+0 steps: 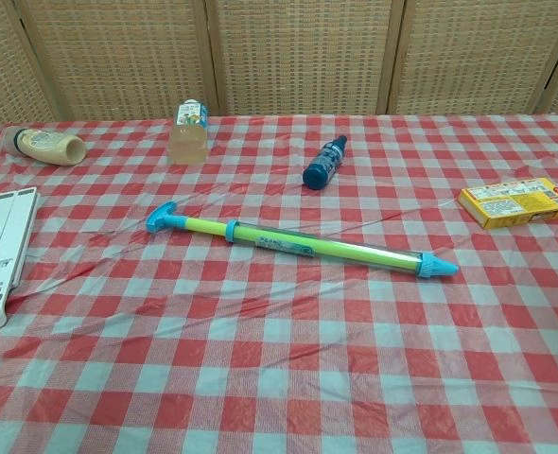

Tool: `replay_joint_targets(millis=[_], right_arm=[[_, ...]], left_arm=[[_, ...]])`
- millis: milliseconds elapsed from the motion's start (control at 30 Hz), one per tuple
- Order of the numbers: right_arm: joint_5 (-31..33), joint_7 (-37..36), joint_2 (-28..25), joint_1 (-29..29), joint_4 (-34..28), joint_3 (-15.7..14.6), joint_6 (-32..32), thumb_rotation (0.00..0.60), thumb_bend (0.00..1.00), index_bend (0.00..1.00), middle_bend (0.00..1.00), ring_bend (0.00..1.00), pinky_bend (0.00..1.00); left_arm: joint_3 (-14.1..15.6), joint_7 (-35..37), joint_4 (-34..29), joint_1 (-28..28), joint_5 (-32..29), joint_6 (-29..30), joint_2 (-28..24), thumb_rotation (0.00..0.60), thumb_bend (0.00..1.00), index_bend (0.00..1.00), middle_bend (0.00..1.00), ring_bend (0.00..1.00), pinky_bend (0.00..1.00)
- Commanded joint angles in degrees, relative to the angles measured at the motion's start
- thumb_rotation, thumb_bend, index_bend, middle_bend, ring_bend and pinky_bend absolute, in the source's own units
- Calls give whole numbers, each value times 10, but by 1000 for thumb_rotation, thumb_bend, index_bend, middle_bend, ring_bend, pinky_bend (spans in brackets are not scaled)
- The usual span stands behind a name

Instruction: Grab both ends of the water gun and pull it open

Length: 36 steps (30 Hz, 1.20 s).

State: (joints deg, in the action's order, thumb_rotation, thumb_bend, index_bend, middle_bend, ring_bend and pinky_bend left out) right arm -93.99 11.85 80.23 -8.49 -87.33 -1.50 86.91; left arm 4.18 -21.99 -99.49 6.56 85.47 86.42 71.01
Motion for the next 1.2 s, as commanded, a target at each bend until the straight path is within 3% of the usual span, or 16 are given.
replay_joint_targets(millis=[33,700,767,900,967,1033,1100,1200], right_arm=[[0,-2,-1,1,-1,1,0,600,150,0,0,0,0],[-1,-19,-15,6,-15,11,2,600,150,0,0,0,0],[0,-23,-17,7,-17,13,2,600,150,0,0,0,0],[7,-25,-20,6,-19,17,-3,600,149,0,0,0,0],[9,-26,-21,5,-20,19,-6,600,150,0,0,0,0],[11,-28,-22,4,-21,21,-8,600,150,0,0,0,0],[13,-29,-23,3,-20,23,-10,600,150,0,0,0,0],[21,-34,-23,1,-18,26,-18,600,149,0,0,0,0]], left_arm=[[-1,0,0,-1,1,-2,0,600,127,0,0,0,0],[-24,-4,-13,7,-11,-33,-4,600,131,0,0,0,0],[-34,-8,-23,14,-21,-43,-8,600,136,0,0,0,0],[-82,-60,-54,61,-64,-86,-14,600,158,0,0,0,0],[-100,-84,-62,78,-84,-99,-11,600,188,3,13,23,42],[-116,-99,-64,94,-100,-110,-4,600,221,49,111,144,182],[-134,-109,-59,114,-117,-124,8,600,250,142,325,348,356],[-169,-136,-47,159,-169,-166,31,600,271,234,577,549,501]])
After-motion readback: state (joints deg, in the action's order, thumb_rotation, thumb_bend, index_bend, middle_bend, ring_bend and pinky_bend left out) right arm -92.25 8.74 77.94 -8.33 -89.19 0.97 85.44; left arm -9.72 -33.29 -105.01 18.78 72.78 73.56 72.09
